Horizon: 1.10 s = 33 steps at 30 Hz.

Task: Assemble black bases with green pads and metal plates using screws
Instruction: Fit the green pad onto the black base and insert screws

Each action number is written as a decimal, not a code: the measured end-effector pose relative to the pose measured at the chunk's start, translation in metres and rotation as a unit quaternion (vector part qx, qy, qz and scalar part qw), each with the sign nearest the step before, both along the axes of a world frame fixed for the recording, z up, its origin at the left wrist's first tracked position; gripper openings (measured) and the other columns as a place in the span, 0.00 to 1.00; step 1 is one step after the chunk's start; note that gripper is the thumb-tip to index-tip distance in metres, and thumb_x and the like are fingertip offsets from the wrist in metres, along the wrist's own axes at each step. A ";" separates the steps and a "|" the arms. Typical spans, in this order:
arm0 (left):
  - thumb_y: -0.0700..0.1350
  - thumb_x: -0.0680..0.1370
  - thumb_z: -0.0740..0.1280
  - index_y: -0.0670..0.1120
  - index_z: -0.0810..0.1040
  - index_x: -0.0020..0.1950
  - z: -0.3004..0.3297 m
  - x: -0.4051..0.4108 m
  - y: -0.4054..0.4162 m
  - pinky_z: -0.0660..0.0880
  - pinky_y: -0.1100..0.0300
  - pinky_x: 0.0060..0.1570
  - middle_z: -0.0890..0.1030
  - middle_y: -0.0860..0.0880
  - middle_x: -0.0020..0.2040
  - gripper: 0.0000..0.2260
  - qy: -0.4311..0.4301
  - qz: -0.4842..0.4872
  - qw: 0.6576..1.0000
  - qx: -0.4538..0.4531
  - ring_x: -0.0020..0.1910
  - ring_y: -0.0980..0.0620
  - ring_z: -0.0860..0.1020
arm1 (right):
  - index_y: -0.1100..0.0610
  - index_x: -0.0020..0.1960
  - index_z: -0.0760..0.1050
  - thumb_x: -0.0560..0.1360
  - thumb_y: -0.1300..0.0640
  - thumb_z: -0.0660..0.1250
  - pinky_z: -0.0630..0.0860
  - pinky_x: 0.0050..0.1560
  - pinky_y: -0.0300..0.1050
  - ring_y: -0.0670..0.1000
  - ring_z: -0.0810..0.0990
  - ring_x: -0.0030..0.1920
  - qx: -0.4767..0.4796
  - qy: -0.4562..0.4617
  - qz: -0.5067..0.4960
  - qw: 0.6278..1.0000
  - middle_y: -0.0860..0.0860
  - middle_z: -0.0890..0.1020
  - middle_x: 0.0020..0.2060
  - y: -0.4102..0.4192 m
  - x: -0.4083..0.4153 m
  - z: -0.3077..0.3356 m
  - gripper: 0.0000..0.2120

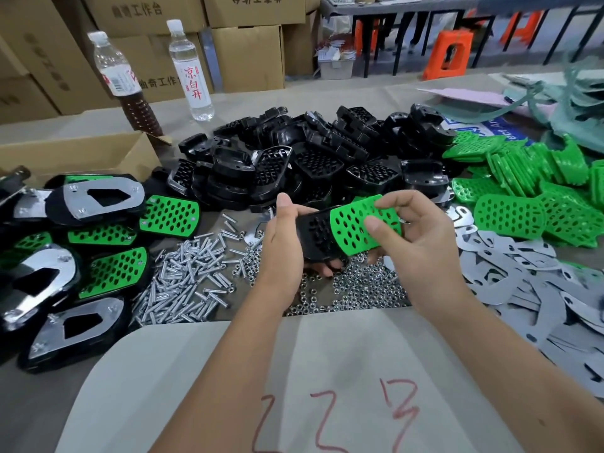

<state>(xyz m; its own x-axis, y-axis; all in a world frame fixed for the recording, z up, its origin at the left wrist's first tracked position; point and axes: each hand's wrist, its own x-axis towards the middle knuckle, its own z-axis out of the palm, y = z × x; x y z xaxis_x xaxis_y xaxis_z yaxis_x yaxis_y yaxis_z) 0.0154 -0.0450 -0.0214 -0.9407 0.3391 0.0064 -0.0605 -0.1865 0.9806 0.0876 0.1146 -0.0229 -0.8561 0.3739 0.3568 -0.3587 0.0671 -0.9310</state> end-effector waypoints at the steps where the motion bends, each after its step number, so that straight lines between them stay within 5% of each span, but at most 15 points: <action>1: 0.69 0.80 0.49 0.40 0.77 0.54 0.000 0.001 0.000 0.75 0.58 0.22 0.85 0.36 0.39 0.34 0.006 -0.005 1.000 -0.007 0.28 0.39 0.82 | 0.57 0.54 0.75 0.78 0.63 0.73 0.81 0.30 0.53 0.58 0.86 0.39 0.016 0.003 -0.004 1.000 0.54 0.85 0.48 -0.002 0.000 -0.001 0.08; 10: 0.66 0.85 0.46 0.40 0.77 0.56 0.003 0.008 0.001 0.76 0.57 0.23 0.85 0.38 0.37 0.32 0.039 -0.012 0.998 -0.042 0.28 0.42 0.82 | 0.53 0.60 0.76 0.76 0.63 0.77 0.77 0.26 0.42 0.55 0.82 0.26 0.069 -0.046 -0.053 0.995 0.50 0.87 0.45 -0.012 -0.003 -0.002 0.17; 16: 0.64 0.86 0.46 0.39 0.76 0.56 0.003 0.007 0.001 0.74 0.59 0.21 0.85 0.38 0.37 0.31 0.029 0.017 0.999 -0.041 0.28 0.40 0.82 | 0.45 0.57 0.76 0.73 0.54 0.79 0.84 0.37 0.50 0.48 0.87 0.42 0.125 -0.047 -0.095 0.986 0.45 0.86 0.42 -0.016 -0.003 -0.005 0.17; 23: 0.66 0.84 0.47 0.43 0.78 0.53 0.000 0.007 0.001 0.75 0.58 0.21 0.85 0.40 0.35 0.31 0.062 0.010 0.996 -0.071 0.28 0.39 0.83 | 0.49 0.59 0.77 0.72 0.54 0.78 0.85 0.44 0.58 0.50 0.87 0.45 0.115 -0.071 -0.063 0.989 0.49 0.87 0.44 -0.011 -0.005 -0.004 0.18; 33: 0.72 0.78 0.49 0.40 0.77 0.55 -0.001 0.002 0.001 0.74 0.59 0.20 0.85 0.37 0.38 0.37 0.048 0.027 0.998 -0.015 0.28 0.37 0.83 | 0.49 0.60 0.77 0.72 0.52 0.76 0.76 0.38 0.45 0.53 0.83 0.40 -0.011 -0.035 -0.087 0.996 0.55 0.87 0.48 -0.007 -0.005 -0.006 0.17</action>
<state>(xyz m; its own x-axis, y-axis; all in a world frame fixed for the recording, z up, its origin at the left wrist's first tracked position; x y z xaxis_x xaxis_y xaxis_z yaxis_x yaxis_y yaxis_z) 0.0179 -0.0440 -0.0229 -0.9533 0.2887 0.0890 0.0444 -0.1576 0.9865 0.0829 0.1081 -0.0291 -0.7997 0.5265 0.2886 -0.2781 0.1013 -0.9552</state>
